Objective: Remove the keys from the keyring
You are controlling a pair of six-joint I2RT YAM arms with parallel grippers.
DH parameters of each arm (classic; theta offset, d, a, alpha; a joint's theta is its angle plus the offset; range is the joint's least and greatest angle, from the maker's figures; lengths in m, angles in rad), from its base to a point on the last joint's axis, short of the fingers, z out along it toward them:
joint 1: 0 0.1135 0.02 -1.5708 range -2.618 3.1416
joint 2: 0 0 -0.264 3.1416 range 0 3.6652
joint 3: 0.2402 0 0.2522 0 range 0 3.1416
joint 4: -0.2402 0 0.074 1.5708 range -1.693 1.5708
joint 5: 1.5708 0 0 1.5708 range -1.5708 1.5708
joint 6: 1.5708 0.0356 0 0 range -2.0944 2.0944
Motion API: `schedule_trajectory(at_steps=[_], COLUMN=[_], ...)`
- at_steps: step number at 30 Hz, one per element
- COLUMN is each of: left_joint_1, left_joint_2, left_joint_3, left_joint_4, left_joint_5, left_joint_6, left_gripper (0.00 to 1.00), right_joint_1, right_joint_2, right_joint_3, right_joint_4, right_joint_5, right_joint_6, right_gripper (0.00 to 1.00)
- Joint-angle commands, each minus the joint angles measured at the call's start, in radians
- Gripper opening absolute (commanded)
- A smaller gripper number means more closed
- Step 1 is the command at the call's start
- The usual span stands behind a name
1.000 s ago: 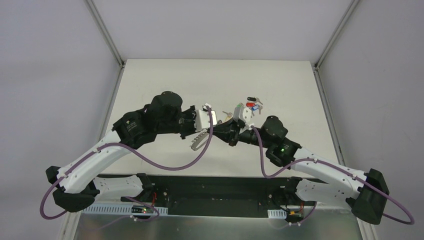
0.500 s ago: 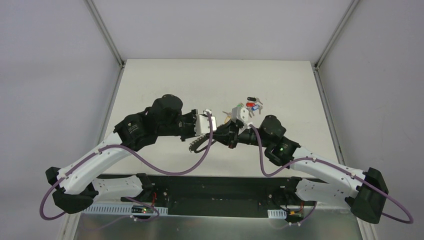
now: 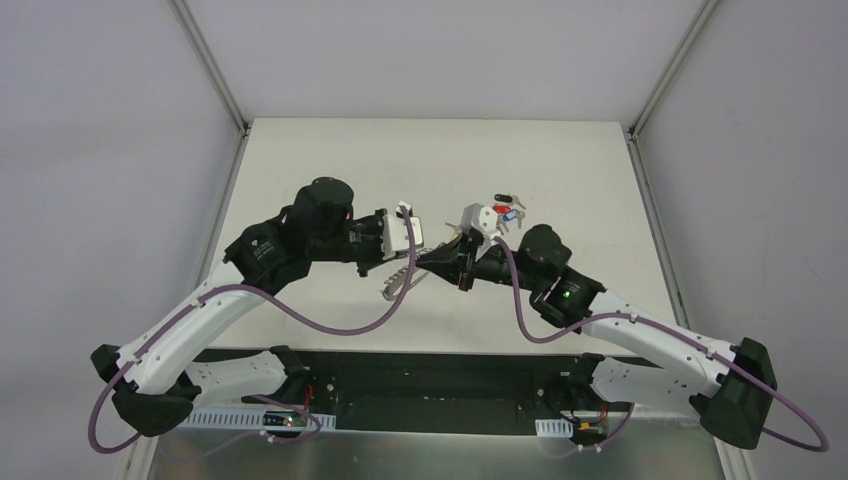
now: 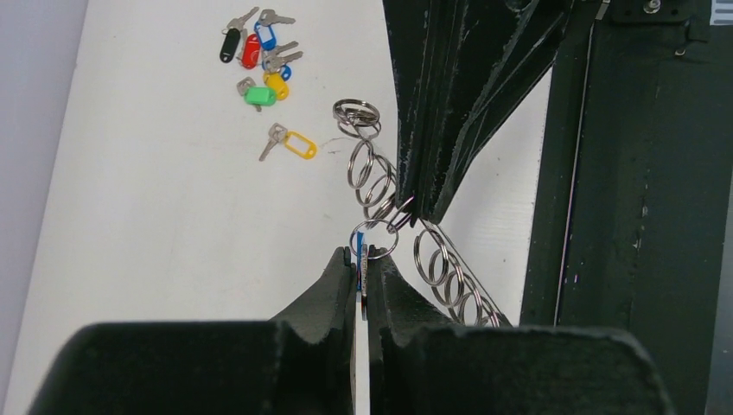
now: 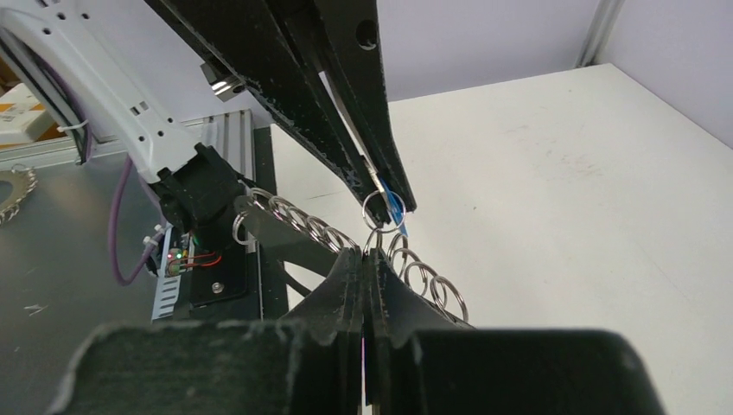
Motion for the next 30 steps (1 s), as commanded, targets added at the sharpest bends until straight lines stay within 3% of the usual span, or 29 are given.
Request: schedule_trajectory(at_steps=[1,2,4,6,14,20,25,30], left_joint_1=[0.061,0.063,0.064,0.064,0.064,0.063,0.063,0.063], left_joint_2=[0.012,0.014,0.019,0.028,0.038,0.040,0.054,0.071], left_joint_3=[0.043,0.045,0.053,0.064,0.087,0.099,0.113,0.122], left_joint_4=[0.043,0.040,0.028,0.012,-0.015,-0.037,-0.050,-0.062], left_joint_5=[0.124,0.151,0.199,0.238,0.273,0.295,0.301,0.294], left_joint_6=[-0.027,-0.029,-0.038,-0.045,-0.058,-0.052,-0.062,-0.055], left_gripper=[0.00,0.00,0.00,0.00,0.00,0.00,0.00,0.00], right_joint_1=[-0.015,-0.019,-0.021,-0.021,-0.022,-0.022,-0.022,-0.020], right_joint_2=[-0.033,-0.035,-0.034,-0.034,-0.014,-0.022,-0.026,-0.026], right_joint_3=[0.012,0.008,0.007,0.004,-0.007,-0.046,-0.051,-0.060], right_joint_4=[-0.028,-0.028,-0.028,-0.028,0.021,0.101,0.116,0.150], right_joint_5=[0.058,0.073,0.107,0.115,0.008,-0.020,-0.082,-0.103], right_joint_6=[0.014,0.015,0.014,0.004,-0.021,-0.061,-0.082,-0.074], right_gripper=[0.00,0.00,0.15,0.24,0.39,0.41,0.28,0.33])
